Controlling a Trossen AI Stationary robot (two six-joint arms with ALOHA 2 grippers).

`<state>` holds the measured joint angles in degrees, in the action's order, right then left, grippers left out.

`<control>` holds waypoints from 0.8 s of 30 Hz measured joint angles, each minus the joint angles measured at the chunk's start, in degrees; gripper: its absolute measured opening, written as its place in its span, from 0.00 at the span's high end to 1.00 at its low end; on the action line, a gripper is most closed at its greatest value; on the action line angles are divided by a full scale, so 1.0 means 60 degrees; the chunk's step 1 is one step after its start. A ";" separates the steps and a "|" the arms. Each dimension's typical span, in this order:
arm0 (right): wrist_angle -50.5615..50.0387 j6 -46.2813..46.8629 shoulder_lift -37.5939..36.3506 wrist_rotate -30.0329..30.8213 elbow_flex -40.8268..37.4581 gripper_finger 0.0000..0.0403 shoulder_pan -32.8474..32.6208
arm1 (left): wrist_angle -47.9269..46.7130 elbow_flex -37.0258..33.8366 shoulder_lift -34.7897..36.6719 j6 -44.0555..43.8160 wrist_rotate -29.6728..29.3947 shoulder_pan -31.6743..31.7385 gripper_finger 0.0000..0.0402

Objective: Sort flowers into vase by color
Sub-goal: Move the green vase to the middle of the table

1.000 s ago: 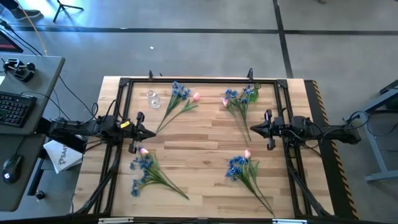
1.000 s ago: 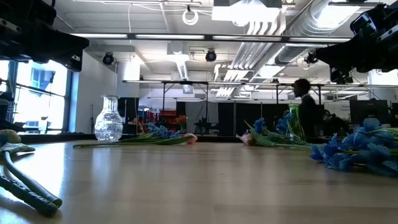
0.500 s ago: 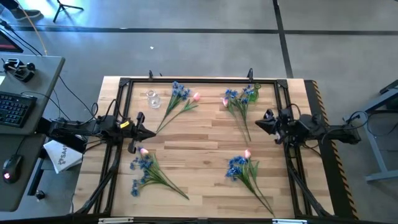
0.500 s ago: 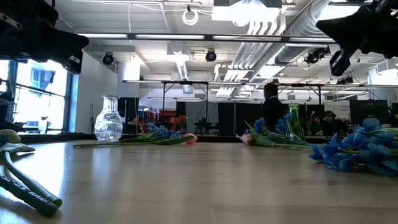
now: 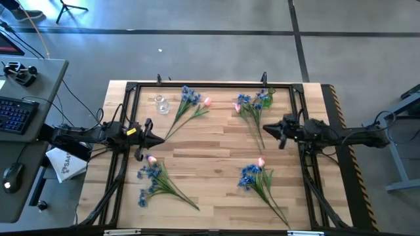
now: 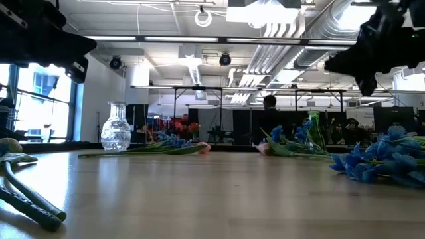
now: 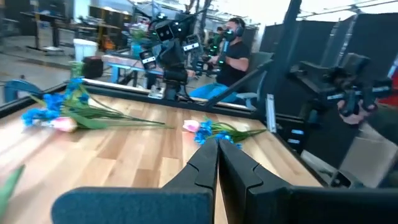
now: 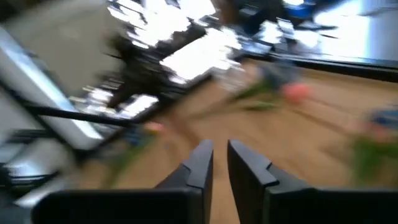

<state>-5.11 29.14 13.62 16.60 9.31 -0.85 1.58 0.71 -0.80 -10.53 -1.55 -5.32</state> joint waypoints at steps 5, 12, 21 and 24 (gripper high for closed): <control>-0.1521 -0.0294 0.1572 0.1539 0.1054 0.72 0.0780 | -0.0002 0.0003 0.0000 0.0008 -0.0751 0.0000 1.00; -0.1714 0.0141 0.4340 0.3211 0.1971 0.45 0.2793 | -0.0004 0.0002 0.0001 -0.0422 -0.0838 0.0000 1.00; -0.1650 0.0333 0.7572 0.3569 0.3296 0.31 0.5453 | -0.0002 0.0001 0.0000 -0.0527 -0.0837 0.0000 1.00; -0.1138 -0.0117 0.8259 0.3014 0.3506 0.32 0.5793 | -0.0004 0.0003 0.0000 -0.0734 -0.0844 0.0000 1.00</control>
<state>-11.93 28.43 63.17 34.68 30.35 33.91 1.56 0.73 -0.80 -14.94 -6.61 -5.32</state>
